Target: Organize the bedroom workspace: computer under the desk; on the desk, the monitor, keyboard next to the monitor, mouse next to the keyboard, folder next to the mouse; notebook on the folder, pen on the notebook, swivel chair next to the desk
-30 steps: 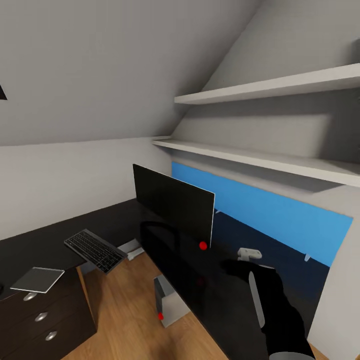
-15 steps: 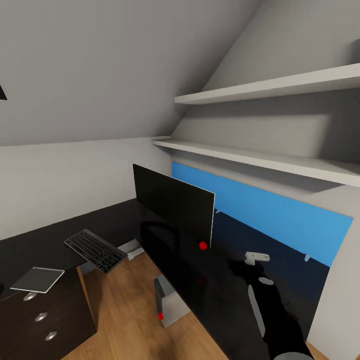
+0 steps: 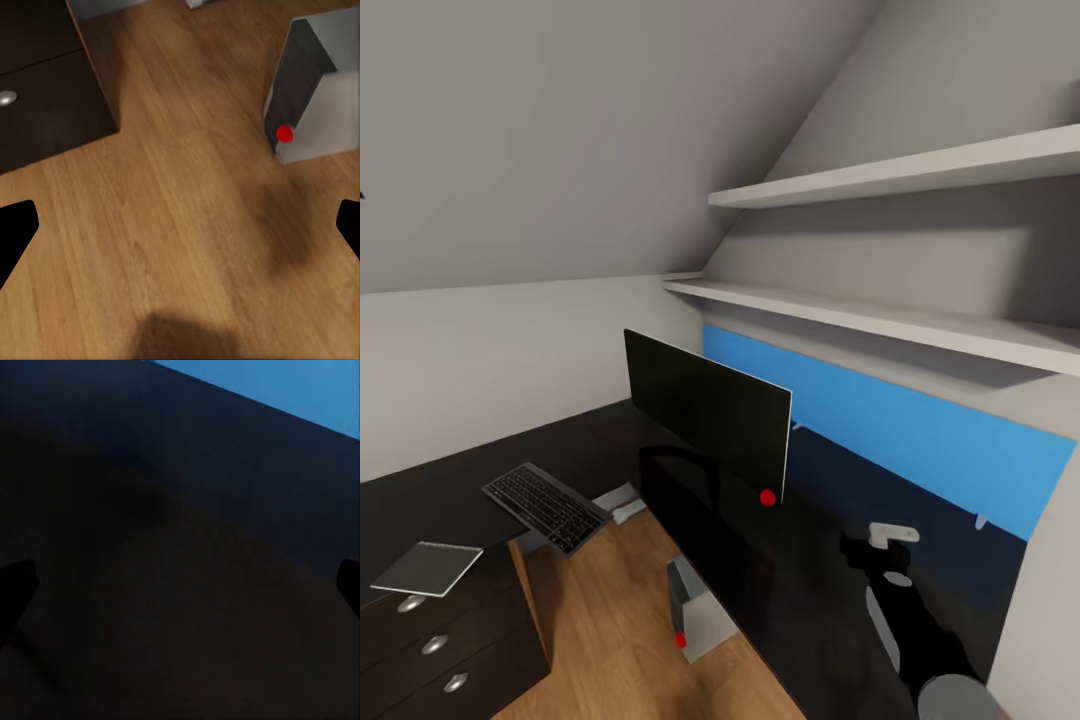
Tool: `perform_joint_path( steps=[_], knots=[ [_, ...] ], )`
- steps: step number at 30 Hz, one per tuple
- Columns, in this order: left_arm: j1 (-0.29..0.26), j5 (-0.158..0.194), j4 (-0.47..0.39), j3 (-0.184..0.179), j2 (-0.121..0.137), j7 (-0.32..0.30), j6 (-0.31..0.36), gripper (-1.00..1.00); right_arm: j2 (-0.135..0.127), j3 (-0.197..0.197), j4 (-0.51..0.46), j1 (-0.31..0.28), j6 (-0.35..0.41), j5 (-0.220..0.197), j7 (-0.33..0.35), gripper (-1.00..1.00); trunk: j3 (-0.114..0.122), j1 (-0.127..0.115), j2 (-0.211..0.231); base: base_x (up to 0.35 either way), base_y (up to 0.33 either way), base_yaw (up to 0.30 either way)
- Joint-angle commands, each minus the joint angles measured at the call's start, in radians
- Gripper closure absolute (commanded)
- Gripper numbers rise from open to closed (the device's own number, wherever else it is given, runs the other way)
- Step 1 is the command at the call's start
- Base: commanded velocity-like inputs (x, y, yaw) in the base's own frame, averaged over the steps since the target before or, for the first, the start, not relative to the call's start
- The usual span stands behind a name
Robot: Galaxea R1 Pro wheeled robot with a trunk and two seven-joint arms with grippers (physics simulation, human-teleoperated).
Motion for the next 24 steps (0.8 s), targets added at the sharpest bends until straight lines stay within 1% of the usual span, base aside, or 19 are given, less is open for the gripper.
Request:
perform_joint_path(
  steps=[1,6,10,24],
  knots=[
    [0.0,0.01,-0.001,-0.005,0.001,0.005,-0.006,-1.0,-0.001,-0.004,0.009,-0.007,0.006,0.01,0.0,-1.0,-0.001,0.0,-0.001,0.033,0.0,0.0],
    [0.0,0.01,-0.001,-0.004,0.001,0.005,-0.009,-1.0,-0.001,-0.003,0.003,-0.015,0.004,0.01,0.0,-1.0,-0.001,0.0,-0.001,0.018,0.0,0.0],
    [0.0,0.01,-0.001,-0.004,0.001,0.005,-0.01,-1.0,0.002,-0.003,-0.045,-0.018,0.006,0.011,-0.002,-1.0,-0.001,0.0,-0.001,0.005,0.0,0.0],
    [0.0,0.01,-0.001,-0.004,0.001,0.005,-0.01,-1.0,0.002,-0.004,-0.055,-0.018,0.002,0.008,0.002,-1.0,-0.001,0.0,-0.001,0.0,0.0,0.0]
  ],
)
